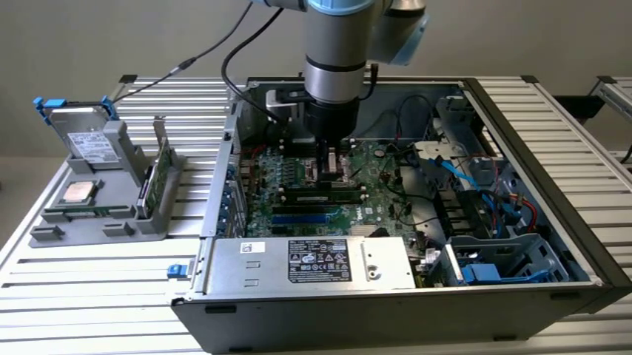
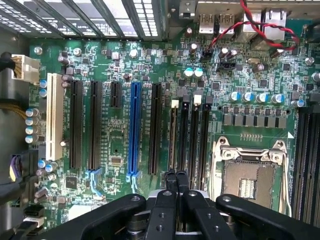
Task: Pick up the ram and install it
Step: 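Press down the ram until it locks into place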
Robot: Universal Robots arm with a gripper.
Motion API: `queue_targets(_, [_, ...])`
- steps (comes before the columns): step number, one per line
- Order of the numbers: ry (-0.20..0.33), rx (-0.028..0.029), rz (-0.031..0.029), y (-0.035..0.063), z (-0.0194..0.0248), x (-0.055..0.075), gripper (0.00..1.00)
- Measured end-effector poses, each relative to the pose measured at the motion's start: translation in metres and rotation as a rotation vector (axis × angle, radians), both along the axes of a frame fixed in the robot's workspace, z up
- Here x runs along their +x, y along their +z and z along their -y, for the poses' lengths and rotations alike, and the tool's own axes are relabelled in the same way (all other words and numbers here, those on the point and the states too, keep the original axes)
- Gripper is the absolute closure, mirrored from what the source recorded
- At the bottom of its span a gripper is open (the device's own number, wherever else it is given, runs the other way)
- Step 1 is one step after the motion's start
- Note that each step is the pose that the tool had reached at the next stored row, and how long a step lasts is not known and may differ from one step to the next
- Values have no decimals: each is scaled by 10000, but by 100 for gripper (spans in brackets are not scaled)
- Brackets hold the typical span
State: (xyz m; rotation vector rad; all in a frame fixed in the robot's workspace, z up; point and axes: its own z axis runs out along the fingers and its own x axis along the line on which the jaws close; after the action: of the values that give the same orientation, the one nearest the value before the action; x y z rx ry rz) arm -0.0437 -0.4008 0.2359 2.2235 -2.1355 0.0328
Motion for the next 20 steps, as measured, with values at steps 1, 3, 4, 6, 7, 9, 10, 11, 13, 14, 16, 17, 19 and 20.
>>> queue_targets(1, [0,1,-6,9,7,20,90])
queue_targets(3, [1,0,-15,24,22,53,90])
queue_targets(4, [1,-1,-17,28,25,63,90])
queue_targets(6, [0,0,-20,34,26,74,90])
queue_targets(7, [0,-1,-20,37,26,75,90])
queue_targets(9, [-1,-1,-20,48,26,74,90])
queue_targets(10, [-1,-1,-20,55,26,75,90])
queue_targets(11, [0,1,-20,62,26,75,90])
queue_targets(13, [0,0,-20,72,26,75,90])
queue_targets(14, [0,1,-20,72,26,75,90])
queue_targets(16, [1,0,-20,73,27,75,90])
queue_targets(17, [0,0,-20,73,27,75,90])
queue_targets(19, [0,0,-20,73,27,75,90])
queue_targets(20, [0,-1,-20,73,27,75,90])
